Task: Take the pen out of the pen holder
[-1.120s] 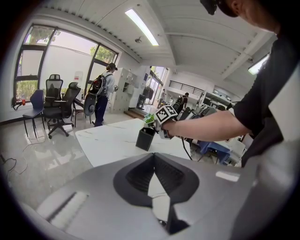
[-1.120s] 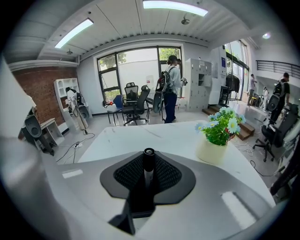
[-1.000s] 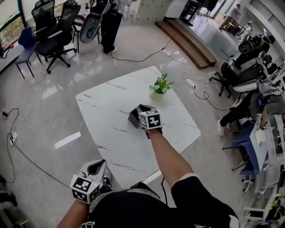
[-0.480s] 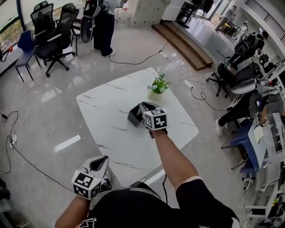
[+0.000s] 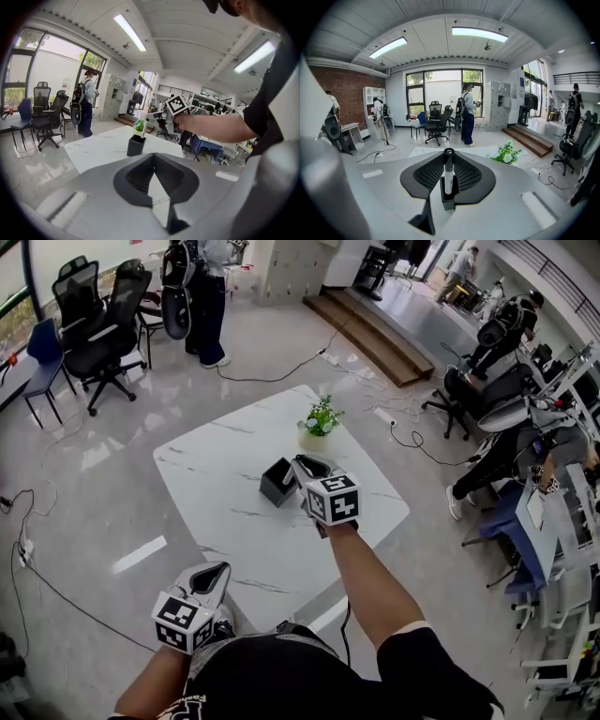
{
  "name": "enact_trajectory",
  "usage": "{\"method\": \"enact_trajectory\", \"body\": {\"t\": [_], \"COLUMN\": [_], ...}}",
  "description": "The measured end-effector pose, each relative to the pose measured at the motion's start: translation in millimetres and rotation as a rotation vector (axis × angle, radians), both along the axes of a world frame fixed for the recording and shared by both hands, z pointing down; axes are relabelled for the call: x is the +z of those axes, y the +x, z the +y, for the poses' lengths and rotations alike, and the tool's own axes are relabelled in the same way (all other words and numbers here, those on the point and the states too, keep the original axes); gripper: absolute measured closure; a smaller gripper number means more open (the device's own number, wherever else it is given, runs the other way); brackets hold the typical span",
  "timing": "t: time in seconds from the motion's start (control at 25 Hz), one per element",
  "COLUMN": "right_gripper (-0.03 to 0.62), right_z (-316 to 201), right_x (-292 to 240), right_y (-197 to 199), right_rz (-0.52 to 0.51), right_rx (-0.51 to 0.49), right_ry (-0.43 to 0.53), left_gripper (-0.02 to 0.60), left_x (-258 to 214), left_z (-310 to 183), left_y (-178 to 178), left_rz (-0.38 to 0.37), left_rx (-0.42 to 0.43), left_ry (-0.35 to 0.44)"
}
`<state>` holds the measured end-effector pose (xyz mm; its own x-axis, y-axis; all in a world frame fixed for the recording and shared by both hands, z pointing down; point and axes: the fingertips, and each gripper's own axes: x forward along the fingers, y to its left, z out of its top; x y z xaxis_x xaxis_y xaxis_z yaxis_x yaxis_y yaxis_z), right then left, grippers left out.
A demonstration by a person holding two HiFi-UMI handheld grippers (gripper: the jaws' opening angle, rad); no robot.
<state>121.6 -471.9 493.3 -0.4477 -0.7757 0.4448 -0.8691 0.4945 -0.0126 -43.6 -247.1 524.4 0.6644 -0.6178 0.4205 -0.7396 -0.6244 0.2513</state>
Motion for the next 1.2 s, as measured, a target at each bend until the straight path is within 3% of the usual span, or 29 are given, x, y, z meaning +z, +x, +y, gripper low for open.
{"method": "enact_trajectory", "body": {"t": [0.56, 1.2], "right_gripper": [0.528, 0.53], "right_z": [84.0, 178.2], "right_x": [-51.4, -29.3], "right_y": [10.2, 21.9], "right_rz": [-0.126, -0.203], "right_rx": [-0.031, -0.001], "right_ry": [0.08, 0.036], "left_gripper": [0.525, 0.525], "left_x": [-17.2, -24.9], "left_z": [-12.9, -12.8], "left_y": [26.5, 56.2], "left_rz": [-0.001, 0.012], "left_rx": [0.068, 0.148], "left_ry": [0.061, 0.096]}}
